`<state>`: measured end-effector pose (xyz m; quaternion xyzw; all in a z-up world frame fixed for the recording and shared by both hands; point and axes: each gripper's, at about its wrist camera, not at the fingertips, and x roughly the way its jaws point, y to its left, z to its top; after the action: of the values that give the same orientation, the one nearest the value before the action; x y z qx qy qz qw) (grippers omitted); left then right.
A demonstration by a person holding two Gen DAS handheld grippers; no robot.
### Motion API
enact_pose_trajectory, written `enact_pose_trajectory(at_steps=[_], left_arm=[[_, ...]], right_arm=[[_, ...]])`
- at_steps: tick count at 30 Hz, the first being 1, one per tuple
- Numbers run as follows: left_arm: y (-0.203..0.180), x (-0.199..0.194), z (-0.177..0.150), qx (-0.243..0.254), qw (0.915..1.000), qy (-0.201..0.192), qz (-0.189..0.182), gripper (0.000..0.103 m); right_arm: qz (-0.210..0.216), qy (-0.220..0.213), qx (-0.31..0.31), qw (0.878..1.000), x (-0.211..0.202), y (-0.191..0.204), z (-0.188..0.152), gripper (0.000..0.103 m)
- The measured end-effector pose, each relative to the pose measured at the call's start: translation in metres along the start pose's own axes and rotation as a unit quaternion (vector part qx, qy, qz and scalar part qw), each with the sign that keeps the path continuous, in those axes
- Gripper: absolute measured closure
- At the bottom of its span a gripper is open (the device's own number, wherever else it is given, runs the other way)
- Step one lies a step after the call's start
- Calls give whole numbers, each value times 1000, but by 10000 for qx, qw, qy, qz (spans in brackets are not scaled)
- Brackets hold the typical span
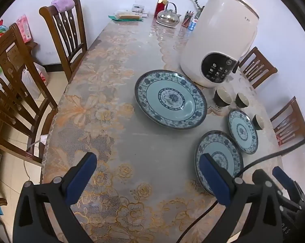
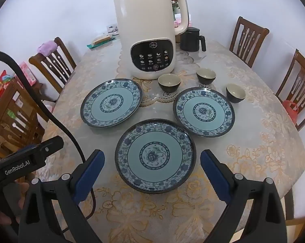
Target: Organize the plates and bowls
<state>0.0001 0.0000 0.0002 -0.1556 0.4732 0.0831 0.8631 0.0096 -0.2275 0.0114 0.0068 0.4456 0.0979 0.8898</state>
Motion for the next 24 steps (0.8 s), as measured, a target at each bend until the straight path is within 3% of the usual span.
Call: enact_pose_trajectory(at_steps=[6, 24], left_arm=[[0, -3, -2, 17, 10000, 30, -62, 1], [-4, -3, -7, 53, 9999, 70, -128, 1]], right_arm=[[-146, -38, 35, 9999, -3, -3, -1, 5], [34, -2, 46, 10000, -6, -2, -3, 5]])
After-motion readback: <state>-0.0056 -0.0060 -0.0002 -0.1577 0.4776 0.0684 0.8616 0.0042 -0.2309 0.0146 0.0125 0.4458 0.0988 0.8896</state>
